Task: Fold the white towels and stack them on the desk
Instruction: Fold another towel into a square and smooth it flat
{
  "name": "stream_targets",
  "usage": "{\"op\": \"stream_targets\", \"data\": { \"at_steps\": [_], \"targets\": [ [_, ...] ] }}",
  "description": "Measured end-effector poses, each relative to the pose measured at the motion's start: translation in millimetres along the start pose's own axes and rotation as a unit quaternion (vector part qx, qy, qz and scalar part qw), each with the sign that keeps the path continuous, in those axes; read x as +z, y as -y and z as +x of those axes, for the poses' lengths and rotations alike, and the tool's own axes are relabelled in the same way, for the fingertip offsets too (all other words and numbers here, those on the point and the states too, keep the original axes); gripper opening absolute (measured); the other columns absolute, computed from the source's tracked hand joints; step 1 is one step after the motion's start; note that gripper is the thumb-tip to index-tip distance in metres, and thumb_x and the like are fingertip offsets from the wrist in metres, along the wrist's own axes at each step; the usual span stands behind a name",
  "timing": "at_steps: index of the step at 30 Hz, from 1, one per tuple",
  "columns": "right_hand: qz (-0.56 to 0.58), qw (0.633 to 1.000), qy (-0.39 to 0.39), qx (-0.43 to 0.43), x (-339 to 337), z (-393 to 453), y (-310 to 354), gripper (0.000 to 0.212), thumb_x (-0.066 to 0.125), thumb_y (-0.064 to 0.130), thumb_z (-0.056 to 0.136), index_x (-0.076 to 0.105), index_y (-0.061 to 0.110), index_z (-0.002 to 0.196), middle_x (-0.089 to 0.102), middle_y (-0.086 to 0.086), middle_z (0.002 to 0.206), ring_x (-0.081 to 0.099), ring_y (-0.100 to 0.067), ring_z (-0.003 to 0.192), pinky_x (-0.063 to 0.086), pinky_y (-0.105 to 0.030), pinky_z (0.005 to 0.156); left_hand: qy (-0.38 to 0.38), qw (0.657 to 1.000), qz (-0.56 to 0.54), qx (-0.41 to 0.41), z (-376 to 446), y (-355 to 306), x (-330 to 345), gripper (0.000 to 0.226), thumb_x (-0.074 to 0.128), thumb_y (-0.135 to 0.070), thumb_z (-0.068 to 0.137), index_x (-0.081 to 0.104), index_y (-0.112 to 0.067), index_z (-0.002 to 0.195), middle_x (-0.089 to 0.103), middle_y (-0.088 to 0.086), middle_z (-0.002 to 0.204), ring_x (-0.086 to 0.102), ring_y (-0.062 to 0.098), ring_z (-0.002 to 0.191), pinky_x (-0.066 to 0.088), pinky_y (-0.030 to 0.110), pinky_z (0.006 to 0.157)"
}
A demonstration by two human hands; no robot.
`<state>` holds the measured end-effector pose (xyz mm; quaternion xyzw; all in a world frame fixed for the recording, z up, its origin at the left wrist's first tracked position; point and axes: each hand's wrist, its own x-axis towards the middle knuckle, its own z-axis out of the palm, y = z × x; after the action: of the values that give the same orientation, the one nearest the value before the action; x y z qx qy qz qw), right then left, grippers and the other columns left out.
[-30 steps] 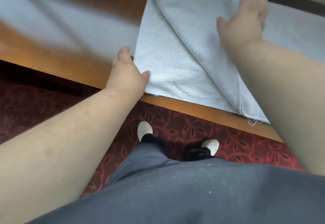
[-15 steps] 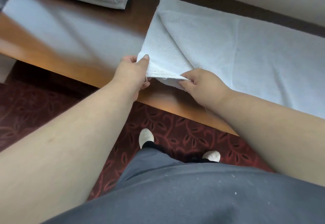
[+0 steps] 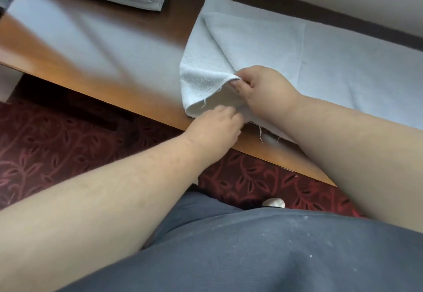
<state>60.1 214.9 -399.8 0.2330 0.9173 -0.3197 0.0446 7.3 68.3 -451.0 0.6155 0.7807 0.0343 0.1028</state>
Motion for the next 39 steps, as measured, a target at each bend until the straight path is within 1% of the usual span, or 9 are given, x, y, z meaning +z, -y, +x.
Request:
{"op": "stream_targets", "data": {
  "at_steps": [3,9,12,16,19,25,30,34,39],
  "targets": [
    [0.002,1.000,-0.018,0.012,-9,6,-3,0.031,0.044,0.036,0.103,0.067,0.016,0.109,0.068,-0.006,0.098,0.060,-0.025,0.093,0.046,-0.036,0.079,0.011,0.995,0.029,-0.097,18,16,6,0.044,0.055,-0.045,0.093,0.049,-0.021,0.129,0.050,0.007,0.121,0.050,0.031,0.110,0.046,0.045,0.087],
    [0.012,0.999,-0.016,0.029,-15,14,-9,0.035,0.041,0.038,0.105,0.064,0.013,0.110,0.060,-0.007,0.086,0.054,-0.024,0.082,0.037,-0.033,0.067,-0.042,0.988,0.108,-0.100,19,33,8,0.035,0.056,-0.052,0.090,0.061,-0.028,0.116,0.057,0.003,0.110,0.052,0.032,0.104,0.041,0.045,0.084],
    [0.025,0.999,-0.018,0.043,-16,15,-12,0.035,0.041,0.040,0.104,0.064,0.013,0.108,0.054,-0.004,0.081,0.049,-0.020,0.077,0.034,-0.032,0.064,-0.045,0.992,0.102,-0.063,23,38,6,0.029,0.046,-0.046,0.098,0.066,-0.026,0.106,0.059,0.003,0.108,0.050,0.032,0.102,0.037,0.044,0.084],
    [0.041,0.998,-0.016,0.048,-14,15,-13,0.034,0.042,0.041,0.104,0.063,0.013,0.104,0.052,-0.001,0.076,0.048,-0.018,0.073,0.036,-0.032,0.063,-0.054,0.994,0.089,0.041,5,49,-3,0.037,0.035,-0.040,0.101,0.064,-0.018,0.093,0.060,0.003,0.084,0.057,0.030,0.080,0.038,0.040,0.072],
    [0.038,0.999,0.002,0.036,-9,13,-13,0.030,0.044,0.041,0.103,0.060,0.017,0.094,0.049,0.003,0.069,0.047,-0.017,0.068,0.035,-0.030,0.058,0.051,0.988,0.124,0.075,-13,59,2,0.038,0.027,-0.043,0.102,0.060,-0.024,0.101,0.061,-0.004,0.089,0.053,0.026,0.088,0.038,0.038,0.076],
    [-0.012,0.998,0.052,-0.024,20,2,-16,0.025,0.052,0.044,0.097,0.060,0.030,0.117,0.059,0.009,0.087,0.055,-0.016,0.084,0.036,-0.028,0.068,-0.055,0.993,0.090,-0.055,-25,63,-4,0.031,0.058,-0.039,0.092,0.063,-0.009,0.095,0.061,0.013,0.088,0.057,0.036,0.084,0.046,0.046,0.077],
    [-0.090,0.987,0.124,-0.051,48,-10,-17,0.021,0.053,0.050,0.094,0.052,0.033,0.107,0.058,0.011,0.095,0.055,-0.017,0.086,0.039,-0.032,0.068,-0.089,0.983,0.123,-0.101,-54,64,9,0.032,0.067,-0.035,0.084,0.063,-0.007,0.098,0.063,0.012,0.093,0.057,0.036,0.095,0.039,0.044,0.097],
    [-0.128,0.980,0.133,-0.068,61,-11,-16,0.026,0.055,0.048,0.093,0.052,0.032,0.114,0.062,0.005,0.104,0.058,-0.022,0.093,0.039,-0.032,0.070,-0.085,0.987,0.100,-0.094,-66,70,14,0.025,0.065,-0.028,0.085,0.063,-0.006,0.098,0.062,0.012,0.094,0.057,0.035,0.095,0.039,0.045,0.101],
    [-0.136,0.980,0.123,-0.076,65,-11,-16,0.030,0.055,0.053,0.091,0.054,0.032,0.114,0.061,0.008,0.103,0.060,-0.020,0.096,0.039,-0.031,0.071,-0.033,0.998,0.036,-0.029,-87,86,12,0.039,0.051,-0.026,0.092,0.066,-0.003,0.119,0.063,0.013,0.115,0.059,0.033,0.109,0.046,0.044,0.101]
  ]
}}
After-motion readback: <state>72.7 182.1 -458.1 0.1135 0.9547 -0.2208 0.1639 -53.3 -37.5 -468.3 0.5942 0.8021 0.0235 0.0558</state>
